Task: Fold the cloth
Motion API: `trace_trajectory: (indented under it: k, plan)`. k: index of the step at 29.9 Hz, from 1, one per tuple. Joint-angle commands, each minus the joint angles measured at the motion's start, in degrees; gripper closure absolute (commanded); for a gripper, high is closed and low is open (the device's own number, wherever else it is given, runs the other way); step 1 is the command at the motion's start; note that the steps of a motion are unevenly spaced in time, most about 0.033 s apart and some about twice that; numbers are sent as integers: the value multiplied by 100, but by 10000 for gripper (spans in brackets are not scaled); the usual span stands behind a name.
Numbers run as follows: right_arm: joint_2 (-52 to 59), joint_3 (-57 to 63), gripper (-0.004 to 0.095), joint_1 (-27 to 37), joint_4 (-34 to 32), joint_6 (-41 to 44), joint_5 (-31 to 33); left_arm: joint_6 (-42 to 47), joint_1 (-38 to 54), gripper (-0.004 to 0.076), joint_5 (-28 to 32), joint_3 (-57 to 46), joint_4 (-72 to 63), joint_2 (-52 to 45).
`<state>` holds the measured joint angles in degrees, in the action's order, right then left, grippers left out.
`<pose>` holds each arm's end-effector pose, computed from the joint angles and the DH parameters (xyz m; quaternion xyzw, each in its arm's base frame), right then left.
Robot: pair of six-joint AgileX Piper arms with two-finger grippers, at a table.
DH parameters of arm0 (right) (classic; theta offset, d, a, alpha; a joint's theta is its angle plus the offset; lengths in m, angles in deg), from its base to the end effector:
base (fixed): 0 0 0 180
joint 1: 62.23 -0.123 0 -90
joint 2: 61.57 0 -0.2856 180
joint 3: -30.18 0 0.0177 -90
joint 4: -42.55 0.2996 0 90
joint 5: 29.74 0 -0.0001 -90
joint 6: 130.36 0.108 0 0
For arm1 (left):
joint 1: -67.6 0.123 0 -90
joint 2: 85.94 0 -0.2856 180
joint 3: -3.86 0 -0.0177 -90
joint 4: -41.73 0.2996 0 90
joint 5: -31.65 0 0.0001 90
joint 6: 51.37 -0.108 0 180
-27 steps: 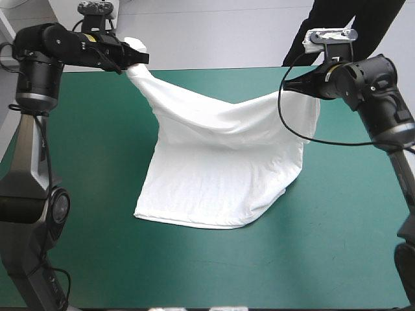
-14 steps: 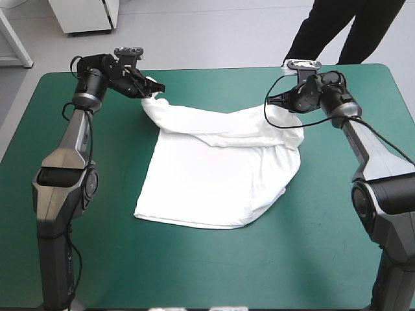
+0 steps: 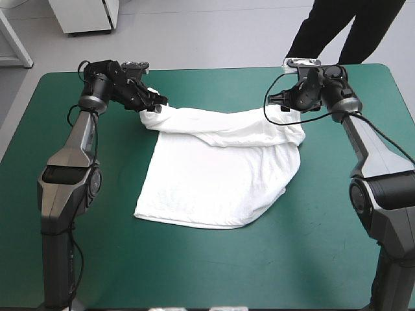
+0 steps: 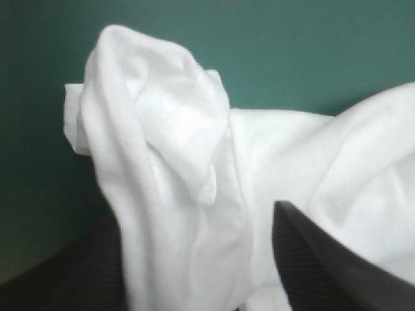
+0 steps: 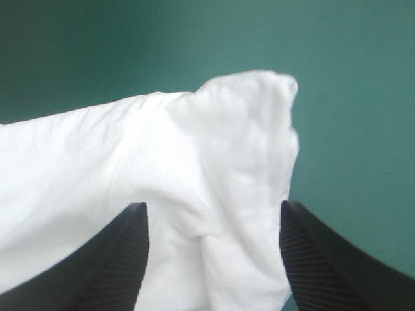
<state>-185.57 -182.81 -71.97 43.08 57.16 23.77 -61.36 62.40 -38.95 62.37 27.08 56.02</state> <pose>0.5145 0.0891 0.2842 -0.0170 0.9523 0.0501 0.3006 0.5627 -0.0771 0.2569 0.1136 0.9599 -0.1173 0.2278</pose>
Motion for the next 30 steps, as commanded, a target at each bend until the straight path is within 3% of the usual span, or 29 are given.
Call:
trace_trajectory:
  k: [1, 8, 14, 21, 30]
  plan:
    - [457, -543, 292, 45, 9, -15, 185, 359, -33, 162, -330, 373, -76, -568]
    - [833, -749, 347, 45, -1, -15, 1259, 380, -33, 246, -330, 539, 46, -1263]
    - [1303, -723, 373, 45, 26, -5, 1800, 447, -33, 254, -330, 114, 110, -2221]
    - [2094, -319, 401, 45, 14, 20, 1800, 480, -33, 258, -330, -2083, 367, -3752]
    - [3357, 2049, 401, 45, 14, 30, 1692, 885, -699, 270, -272, -5094, 960, -5097]
